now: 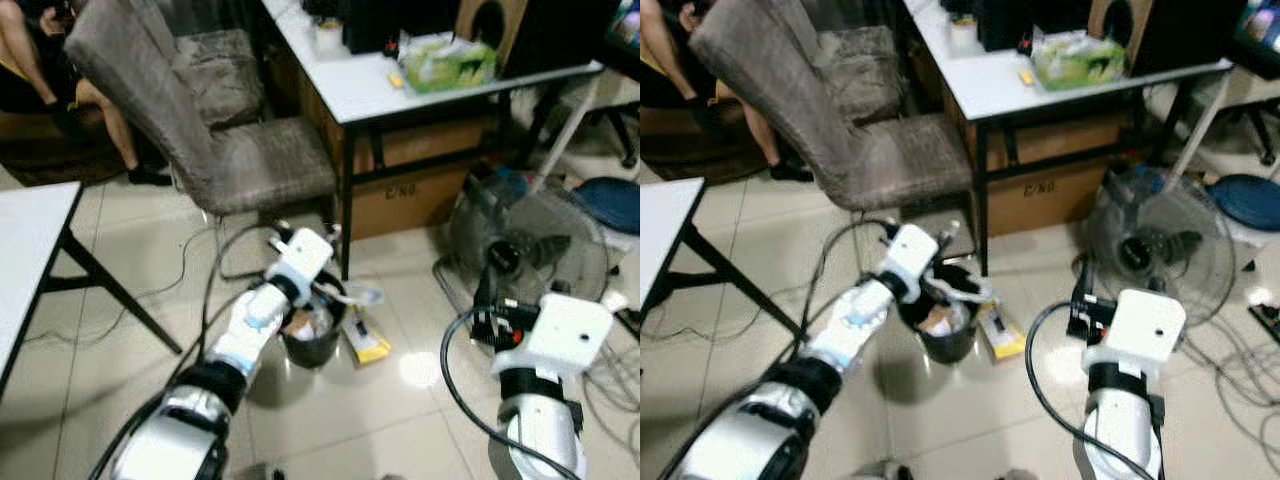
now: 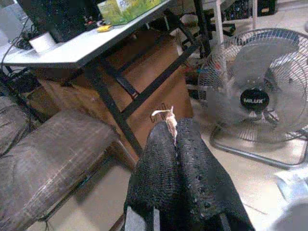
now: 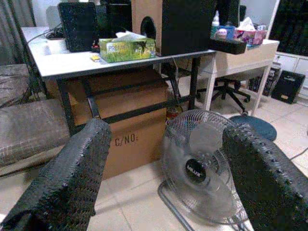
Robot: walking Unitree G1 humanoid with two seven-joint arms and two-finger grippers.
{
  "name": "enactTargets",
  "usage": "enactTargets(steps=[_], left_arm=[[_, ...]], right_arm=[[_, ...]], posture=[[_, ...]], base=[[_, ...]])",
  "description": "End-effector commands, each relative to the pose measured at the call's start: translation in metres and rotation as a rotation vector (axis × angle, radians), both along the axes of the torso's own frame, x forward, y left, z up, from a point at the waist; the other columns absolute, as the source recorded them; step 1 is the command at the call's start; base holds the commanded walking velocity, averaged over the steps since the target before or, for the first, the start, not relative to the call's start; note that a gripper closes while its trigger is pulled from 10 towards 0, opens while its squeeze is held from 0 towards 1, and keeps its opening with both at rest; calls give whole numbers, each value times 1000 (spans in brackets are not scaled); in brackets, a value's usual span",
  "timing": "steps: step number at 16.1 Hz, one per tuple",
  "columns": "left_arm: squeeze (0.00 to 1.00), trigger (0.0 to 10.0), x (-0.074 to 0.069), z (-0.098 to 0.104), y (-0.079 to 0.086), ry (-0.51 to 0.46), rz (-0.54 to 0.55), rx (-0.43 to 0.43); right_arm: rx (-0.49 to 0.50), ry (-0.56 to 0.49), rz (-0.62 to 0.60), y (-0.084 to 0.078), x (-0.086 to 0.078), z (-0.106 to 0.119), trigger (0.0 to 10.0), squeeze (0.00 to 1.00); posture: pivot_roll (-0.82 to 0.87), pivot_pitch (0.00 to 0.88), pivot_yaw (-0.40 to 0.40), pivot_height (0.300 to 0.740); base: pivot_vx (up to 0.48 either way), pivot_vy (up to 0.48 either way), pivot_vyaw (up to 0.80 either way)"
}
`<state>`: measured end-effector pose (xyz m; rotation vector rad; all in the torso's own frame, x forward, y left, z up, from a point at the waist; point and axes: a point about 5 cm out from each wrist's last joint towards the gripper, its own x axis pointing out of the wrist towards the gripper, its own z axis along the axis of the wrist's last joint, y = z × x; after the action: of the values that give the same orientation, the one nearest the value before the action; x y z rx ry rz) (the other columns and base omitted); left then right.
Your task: Picking trash to rubbish bin
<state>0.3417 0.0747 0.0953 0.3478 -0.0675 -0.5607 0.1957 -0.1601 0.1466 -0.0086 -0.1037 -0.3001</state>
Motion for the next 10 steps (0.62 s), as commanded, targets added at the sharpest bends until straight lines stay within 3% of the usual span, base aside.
enactTargets(steps=[1,5,10], left_arm=[[0,10000,2,-1,9,5,17,24],[0,10000,2,-2,9,6,20,35],[0,10000,2,-4,10,21,42,20]], right_arm=[[12,1,5,3,0,-1,10000,0],[8,3,4,3,0,-1,10000,0],[17,24,-9,2,-1,-6,10000,0]], posture=[[1,122,63,740],[1,122,63,740],[-1,121,66,740]], base=[[0,-356,0],[0,-325,0],[0,0,0]])
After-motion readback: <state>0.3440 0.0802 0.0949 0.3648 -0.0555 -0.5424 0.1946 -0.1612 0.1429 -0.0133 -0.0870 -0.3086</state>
